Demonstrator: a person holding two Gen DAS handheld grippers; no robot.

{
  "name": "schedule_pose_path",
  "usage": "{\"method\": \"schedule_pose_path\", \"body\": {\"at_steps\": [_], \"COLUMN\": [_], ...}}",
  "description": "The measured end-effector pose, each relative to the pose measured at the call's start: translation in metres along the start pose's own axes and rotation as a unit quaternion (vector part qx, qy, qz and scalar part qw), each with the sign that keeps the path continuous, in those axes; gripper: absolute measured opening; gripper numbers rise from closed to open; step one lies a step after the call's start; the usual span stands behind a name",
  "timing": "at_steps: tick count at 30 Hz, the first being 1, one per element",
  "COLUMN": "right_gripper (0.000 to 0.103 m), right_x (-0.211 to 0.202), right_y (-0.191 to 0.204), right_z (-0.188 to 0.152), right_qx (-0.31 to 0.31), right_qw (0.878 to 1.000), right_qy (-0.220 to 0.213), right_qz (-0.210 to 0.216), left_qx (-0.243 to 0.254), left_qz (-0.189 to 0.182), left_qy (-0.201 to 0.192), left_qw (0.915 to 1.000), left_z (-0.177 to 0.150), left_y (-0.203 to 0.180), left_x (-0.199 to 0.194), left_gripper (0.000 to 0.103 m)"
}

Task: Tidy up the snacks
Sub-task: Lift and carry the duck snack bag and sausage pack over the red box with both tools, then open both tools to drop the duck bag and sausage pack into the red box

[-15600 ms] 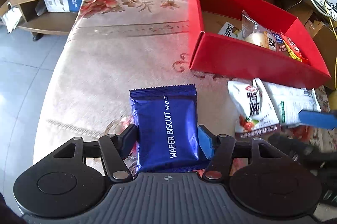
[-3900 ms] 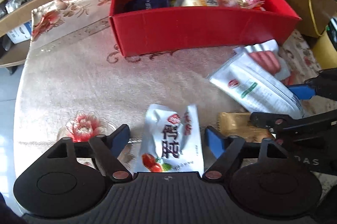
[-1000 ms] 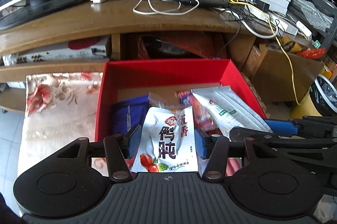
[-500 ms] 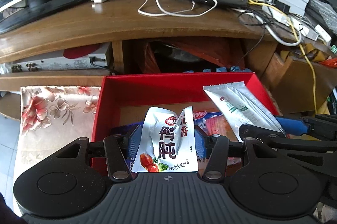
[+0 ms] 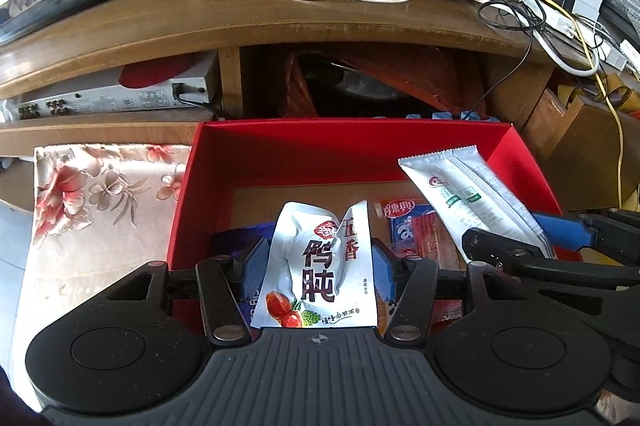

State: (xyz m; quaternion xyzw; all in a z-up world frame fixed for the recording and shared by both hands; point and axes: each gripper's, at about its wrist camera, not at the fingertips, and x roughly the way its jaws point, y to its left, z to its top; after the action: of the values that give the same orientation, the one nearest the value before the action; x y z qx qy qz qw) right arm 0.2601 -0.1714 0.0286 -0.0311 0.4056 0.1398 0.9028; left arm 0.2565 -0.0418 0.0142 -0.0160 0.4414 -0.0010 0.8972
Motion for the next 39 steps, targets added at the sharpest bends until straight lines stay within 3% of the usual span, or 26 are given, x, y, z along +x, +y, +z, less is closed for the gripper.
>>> {"method": "schedule_pose_path", "body": {"at_steps": [16, 39], "right_gripper": [0.057, 0.059], "right_x": [-0.003, -0.041], "right_y": [-0.005, -0.006], "right_z": [0.001, -0.005], "right_qx": [0.011, 0.035], "right_qw": [1.000, 0.999], "right_qy": [-0.006, -0.034], "right_qz": [-0.015, -0.006], "left_qx": [-0.002, 0.029], "left_qz": [0.011, -0.011], "left_qy": [-0.010, -0.025], "left_qw": [0.9999, 0.9992], "left_z": [-0.002, -0.022], "left_y": [0.007, -0.006], "left_x": [-0.014, -0.050], "left_gripper": [0.084, 0.088]}}
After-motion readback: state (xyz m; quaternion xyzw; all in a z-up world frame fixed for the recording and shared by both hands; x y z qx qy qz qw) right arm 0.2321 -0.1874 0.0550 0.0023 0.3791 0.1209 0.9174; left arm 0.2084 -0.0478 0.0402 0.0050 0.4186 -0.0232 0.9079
